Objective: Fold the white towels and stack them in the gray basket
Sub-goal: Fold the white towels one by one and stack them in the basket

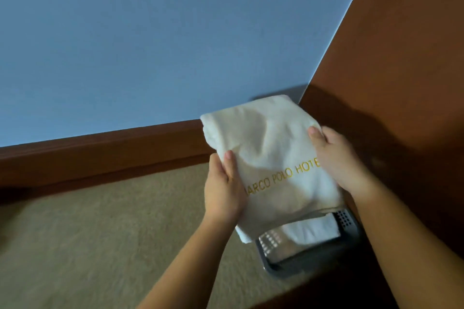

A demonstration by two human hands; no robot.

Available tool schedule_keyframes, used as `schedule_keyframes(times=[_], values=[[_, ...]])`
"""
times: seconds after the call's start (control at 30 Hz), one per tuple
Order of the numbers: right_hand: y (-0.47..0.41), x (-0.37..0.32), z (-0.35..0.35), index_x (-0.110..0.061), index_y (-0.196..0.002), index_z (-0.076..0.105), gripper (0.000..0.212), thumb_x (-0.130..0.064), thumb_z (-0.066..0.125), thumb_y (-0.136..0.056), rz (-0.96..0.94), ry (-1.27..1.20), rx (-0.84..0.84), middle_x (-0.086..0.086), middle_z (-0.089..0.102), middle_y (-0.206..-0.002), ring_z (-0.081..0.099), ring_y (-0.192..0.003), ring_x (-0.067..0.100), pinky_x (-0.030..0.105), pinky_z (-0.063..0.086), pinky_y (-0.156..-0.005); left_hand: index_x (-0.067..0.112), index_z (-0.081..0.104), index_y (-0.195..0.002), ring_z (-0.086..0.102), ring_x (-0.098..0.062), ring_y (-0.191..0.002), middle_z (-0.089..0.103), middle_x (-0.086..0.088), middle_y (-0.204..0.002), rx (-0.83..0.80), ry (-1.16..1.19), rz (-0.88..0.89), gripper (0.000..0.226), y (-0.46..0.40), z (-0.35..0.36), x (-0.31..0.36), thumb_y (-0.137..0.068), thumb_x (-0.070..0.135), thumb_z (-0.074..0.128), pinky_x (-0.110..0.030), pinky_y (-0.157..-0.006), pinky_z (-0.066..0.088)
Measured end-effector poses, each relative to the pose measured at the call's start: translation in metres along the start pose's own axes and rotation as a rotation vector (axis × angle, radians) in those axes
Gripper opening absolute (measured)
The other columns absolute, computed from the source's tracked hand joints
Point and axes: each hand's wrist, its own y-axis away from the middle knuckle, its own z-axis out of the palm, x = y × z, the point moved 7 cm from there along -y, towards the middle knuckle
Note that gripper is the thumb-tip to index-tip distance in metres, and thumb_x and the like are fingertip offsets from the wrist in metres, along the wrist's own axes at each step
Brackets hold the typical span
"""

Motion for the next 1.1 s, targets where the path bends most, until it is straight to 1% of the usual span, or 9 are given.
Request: schedule_keyframes(times=[0.13, 0.27, 0.4, 0.47, 0.57, 0.67, 0.8, 0.93, 1.1], values=[[-0.033, 0.076, 0.019, -0.015, -0.086, 0.056, 0.031, -0.039, 0.054, -0.105, 0.172, 0.023, -0.151, -0.001, 0.062, -0.083, 0.059, -0.079, 0.019, 0.030, 0.043, -0.064, 0.022, 0.046, -0.137, 0.062, -0.025, -0.106, 0.063, -0.005, -0.123, -0.175, 0.031, -0.390, 0.043, -0.011, 0.088, -0.061, -0.108, 0.053, 0.035, -0.039, -0.091, 0.054], [-0.016, 0.171, 0.064, -0.021, -0.123, 0.063, 0.027, -0.037, 0.057, -0.101, 0.425, -0.041, -0.391, 0.004, 0.072, -0.109, 0.071, -0.098, 0.024, 0.049, 0.059, -0.092, 0.026, 0.032, -0.141, 0.066, -0.027, -0.106, 0.059, -0.010, -0.125, -0.374, 0.155, -0.722, 0.047, 0.017, 0.140, -0.115, -0.102, 0.034, 0.056, -0.037, -0.070, 0.064], [-0.005, 0.190, 0.060, -0.029, -0.133, 0.055, 0.026, -0.030, 0.045, -0.109, 0.439, -0.017, -0.363, -0.002, 0.066, -0.112, 0.066, -0.102, 0.021, 0.042, 0.055, -0.093, 0.024, 0.024, -0.135, 0.063, -0.025, -0.105, 0.056, -0.006, -0.113, -0.392, -0.067, -0.640, 0.061, 0.028, 0.151, -0.127, -0.091, 0.028, 0.067, -0.046, -0.090, 0.061], [-0.005, 0.195, 0.056, -0.027, -0.142, 0.053, 0.034, -0.031, 0.043, -0.110, 0.418, 0.056, -0.383, 0.001, 0.065, -0.120, 0.064, -0.108, 0.022, 0.036, 0.051, -0.090, 0.019, 0.022, -0.137, 0.060, -0.025, -0.103, 0.053, -0.002, -0.104, -0.391, -0.172, -0.593, 0.054, 0.031, 0.149, -0.126, -0.098, 0.025, 0.058, -0.044, -0.089, 0.057], [-0.001, 0.202, 0.050, -0.030, -0.156, 0.039, 0.048, -0.042, 0.040, -0.109, 0.386, 0.204, -0.439, 0.004, 0.055, -0.149, 0.055, -0.131, 0.027, 0.043, 0.046, -0.107, 0.014, 0.022, -0.139, 0.061, -0.026, -0.097, 0.053, 0.001, -0.095, -0.434, -0.327, -0.515, 0.046, 0.042, 0.143, -0.128, -0.105, 0.027, 0.050, -0.042, -0.087, 0.055], [0.011, 0.208, 0.048, -0.028, -0.161, 0.029, 0.054, -0.044, 0.035, -0.110, 0.347, 0.348, -0.467, 0.009, 0.052, -0.151, 0.053, -0.134, 0.032, 0.044, 0.045, -0.108, 0.013, 0.024, -0.138, 0.064, -0.026, -0.090, 0.060, -0.004, -0.097, -0.488, -0.472, -0.467, 0.043, 0.055, 0.140, -0.132, -0.107, 0.033, 0.047, -0.042, -0.080, 0.056], [0.027, 0.215, 0.051, -0.017, -0.153, 0.032, 0.048, -0.038, 0.037, -0.110, 0.259, 0.566, -0.436, 0.018, 0.065, -0.130, 0.064, -0.115, 0.038, 0.044, 0.052, -0.094, 0.010, 0.030, -0.135, 0.066, -0.034, -0.103, 0.066, -0.012, -0.113, -0.539, -0.727, -0.344, 0.050, 0.052, 0.132, -0.123, -0.101, 0.040, 0.053, -0.040, -0.086, 0.053], [0.007, 0.197, 0.047, -0.009, -0.141, 0.040, 0.045, -0.024, 0.052, -0.100, 0.231, 0.699, -0.394, 0.022, 0.063, -0.128, 0.064, -0.115, 0.040, 0.040, 0.051, -0.086, 0.008, 0.038, -0.137, 0.066, -0.035, -0.115, 0.064, -0.014, -0.126, -0.342, -0.797, -0.242, 0.062, 0.000, 0.111, -0.089, -0.098, 0.052, 0.057, -0.039, -0.088, 0.054], [-0.061, 0.150, 0.056, -0.008, -0.128, 0.056, 0.034, -0.022, 0.054, -0.097, 0.120, 0.537, -0.304, 0.021, 0.066, -0.125, 0.062, -0.116, 0.041, 0.042, 0.053, -0.090, 0.000, 0.034, -0.146, 0.065, -0.033, -0.108, 0.062, -0.017, -0.127, -0.243, -0.902, -0.194, 0.069, -0.092, 0.108, -0.067, -0.103, 0.051, 0.053, -0.038, -0.075, 0.053]])
